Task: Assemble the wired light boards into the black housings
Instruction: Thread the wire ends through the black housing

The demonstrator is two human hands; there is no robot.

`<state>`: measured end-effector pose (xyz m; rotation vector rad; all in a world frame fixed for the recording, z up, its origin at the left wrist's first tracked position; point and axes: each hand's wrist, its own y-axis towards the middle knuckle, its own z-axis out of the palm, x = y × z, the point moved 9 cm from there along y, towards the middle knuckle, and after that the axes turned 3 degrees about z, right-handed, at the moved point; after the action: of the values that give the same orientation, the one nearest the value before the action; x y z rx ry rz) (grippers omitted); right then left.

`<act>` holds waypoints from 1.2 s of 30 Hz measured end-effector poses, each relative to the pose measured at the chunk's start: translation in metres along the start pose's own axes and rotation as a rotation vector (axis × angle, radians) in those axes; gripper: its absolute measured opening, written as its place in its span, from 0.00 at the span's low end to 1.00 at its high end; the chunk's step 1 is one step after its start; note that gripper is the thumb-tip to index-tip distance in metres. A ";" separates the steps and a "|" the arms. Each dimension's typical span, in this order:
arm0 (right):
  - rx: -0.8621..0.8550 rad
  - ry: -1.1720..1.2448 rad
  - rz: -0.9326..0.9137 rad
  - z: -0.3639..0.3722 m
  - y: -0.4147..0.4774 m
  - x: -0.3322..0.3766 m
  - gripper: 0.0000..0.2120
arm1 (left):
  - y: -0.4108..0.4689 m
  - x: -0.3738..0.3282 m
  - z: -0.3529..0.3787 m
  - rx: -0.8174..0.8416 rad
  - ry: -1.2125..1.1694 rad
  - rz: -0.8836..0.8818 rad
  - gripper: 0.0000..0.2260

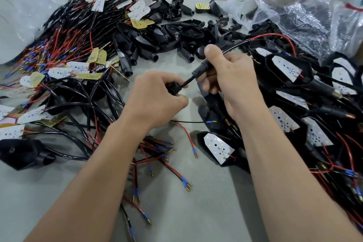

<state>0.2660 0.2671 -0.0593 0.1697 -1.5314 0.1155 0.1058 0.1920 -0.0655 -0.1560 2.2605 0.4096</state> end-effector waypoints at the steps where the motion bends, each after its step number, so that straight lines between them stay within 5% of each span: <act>1: -0.012 -0.008 0.009 -0.001 0.000 -0.002 0.22 | 0.000 0.000 0.000 -0.007 0.020 0.005 0.10; 7: -0.125 -0.147 -0.021 -0.004 0.000 -0.004 0.31 | 0.000 0.001 0.002 -0.007 0.033 0.004 0.08; 13: -0.067 -0.099 -0.047 0.001 -0.001 0.002 0.19 | 0.000 0.001 0.003 0.012 -0.024 -0.017 0.08; 18: 0.063 -0.140 -0.062 0.021 -0.004 0.000 0.20 | -0.002 -0.009 0.005 0.016 -0.045 0.031 0.06; 31: -0.054 -0.104 -0.142 0.003 -0.002 0.008 0.19 | -0.005 -0.021 0.004 -0.045 -0.157 0.074 0.10; 36: -0.076 -0.197 -0.209 0.008 -0.006 0.014 0.17 | -0.003 -0.017 0.004 -0.081 -0.100 0.079 0.04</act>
<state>0.2603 0.2590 -0.0457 0.2865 -1.7015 -0.1289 0.1209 0.1902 -0.0560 -0.0865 2.1576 0.5395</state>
